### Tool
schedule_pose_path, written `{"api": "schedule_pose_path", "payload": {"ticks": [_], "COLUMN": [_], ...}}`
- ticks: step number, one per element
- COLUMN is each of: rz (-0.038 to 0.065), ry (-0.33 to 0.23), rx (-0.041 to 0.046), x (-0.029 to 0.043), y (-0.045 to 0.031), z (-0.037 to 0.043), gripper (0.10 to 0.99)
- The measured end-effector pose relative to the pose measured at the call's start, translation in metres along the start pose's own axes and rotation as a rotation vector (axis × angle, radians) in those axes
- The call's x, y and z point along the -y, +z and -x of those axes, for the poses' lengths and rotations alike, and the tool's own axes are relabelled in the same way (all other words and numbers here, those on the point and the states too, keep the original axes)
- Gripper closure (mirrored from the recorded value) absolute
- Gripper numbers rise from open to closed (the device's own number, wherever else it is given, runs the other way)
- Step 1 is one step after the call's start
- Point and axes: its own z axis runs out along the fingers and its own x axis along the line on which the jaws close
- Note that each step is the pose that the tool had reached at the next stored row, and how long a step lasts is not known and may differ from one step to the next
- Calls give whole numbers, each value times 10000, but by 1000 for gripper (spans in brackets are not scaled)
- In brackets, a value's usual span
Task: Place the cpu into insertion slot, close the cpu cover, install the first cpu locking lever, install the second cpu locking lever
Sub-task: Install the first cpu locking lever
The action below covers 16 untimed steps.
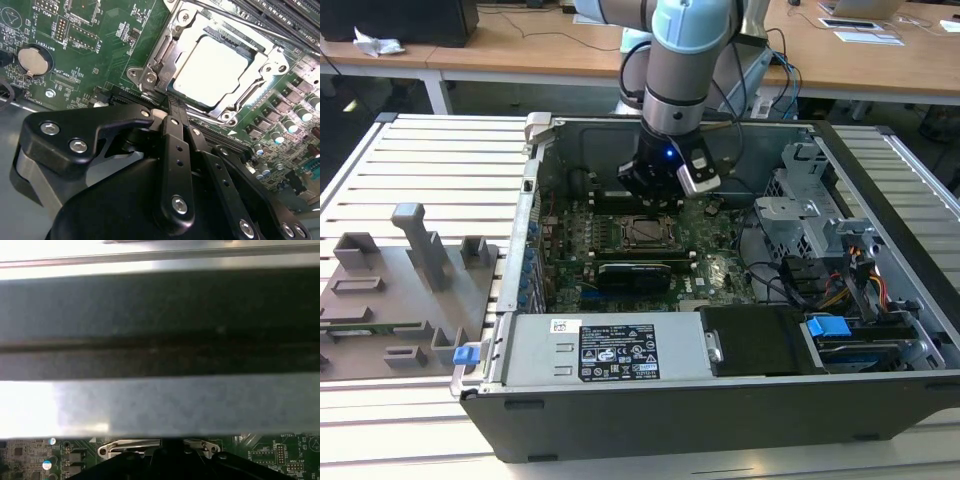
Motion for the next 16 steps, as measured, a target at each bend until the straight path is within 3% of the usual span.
{"api": "schedule_pose_path", "payload": {"ticks": [12, 16], "rz": [-8, -2], "ry": [2, 1], "rx": [-23, -20], "x": [2, -11], "y": [25, -99], "z": [41, 38], "gripper": [980, 980]}}
